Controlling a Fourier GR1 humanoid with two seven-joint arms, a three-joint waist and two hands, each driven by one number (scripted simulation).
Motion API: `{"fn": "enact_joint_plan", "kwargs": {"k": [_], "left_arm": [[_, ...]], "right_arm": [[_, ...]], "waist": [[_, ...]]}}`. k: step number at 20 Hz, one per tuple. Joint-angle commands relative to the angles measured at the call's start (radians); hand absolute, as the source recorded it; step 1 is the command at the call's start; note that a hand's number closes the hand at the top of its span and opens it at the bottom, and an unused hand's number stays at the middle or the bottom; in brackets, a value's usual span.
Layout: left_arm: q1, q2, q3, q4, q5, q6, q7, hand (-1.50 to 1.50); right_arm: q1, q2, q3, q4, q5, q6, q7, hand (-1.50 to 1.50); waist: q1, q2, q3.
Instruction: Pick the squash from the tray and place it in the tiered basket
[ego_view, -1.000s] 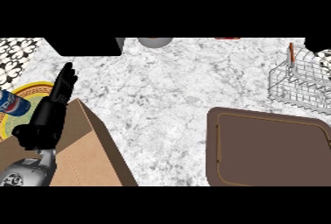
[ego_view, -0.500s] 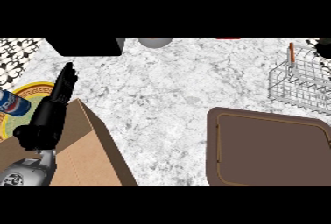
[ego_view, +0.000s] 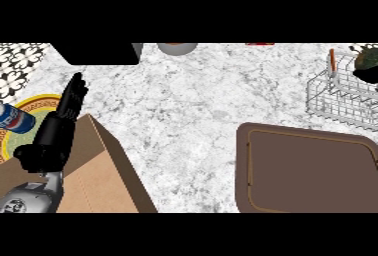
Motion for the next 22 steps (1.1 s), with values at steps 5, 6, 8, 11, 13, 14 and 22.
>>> {"fn": "enact_joint_plan", "kwargs": {"k": [5, 6, 8, 11, 13, 14, 22], "left_arm": [[0.030, 0.063, 0.028, 0.155, -0.024, -0.002, 0.022, 0.00], [0.048, 0.070, 0.031, 0.128, -0.010, -0.003, 0.022, 0.00], [0.029, 0.066, 0.016, 0.138, -0.007, 0.001, 0.053, 0.00], [0.031, 0.090, 0.044, 0.161, 0.011, 0.003, 0.024, 0.00], [0.061, 0.098, 0.034, 0.148, 0.022, -0.004, 0.007, 0.00], [0.071, 0.086, 0.004, 0.124, -0.001, 0.021, 0.033, 0.00], [0.067, 0.131, 0.050, 0.116, 0.054, 0.020, 0.051, 0.00]], "right_arm": [[0.029, 0.043, -0.104, 0.037, -0.082, -0.107, -0.105, -1.50], [0.020, 0.022, -0.145, 0.061, -0.104, -0.123, -0.125, -1.50], [0.023, 0.034, -0.153, 0.031, -0.102, -0.166, -0.137, -1.50], [0.032, 0.027, -0.192, -0.020, -0.128, -0.204, -0.153, -1.50], [0.008, 0.010, -0.219, -0.024, -0.143, -0.208, -0.145, -1.50], [0.023, -0.033, -0.239, -0.047, -0.152, -0.185, -0.134, -1.50], [0.102, -0.128, -0.400, -0.074, -0.303, -0.052, -0.030, -1.50]], "waist": [[-0.012, 0.024, -0.021], [-0.003, 0.024, -0.020], [-0.012, 0.023, -0.021], [-0.026, 0.019, -0.022], [-0.017, 0.019, -0.022], [-0.029, 0.013, -0.022], [-0.057, 0.008, -0.022]]}}
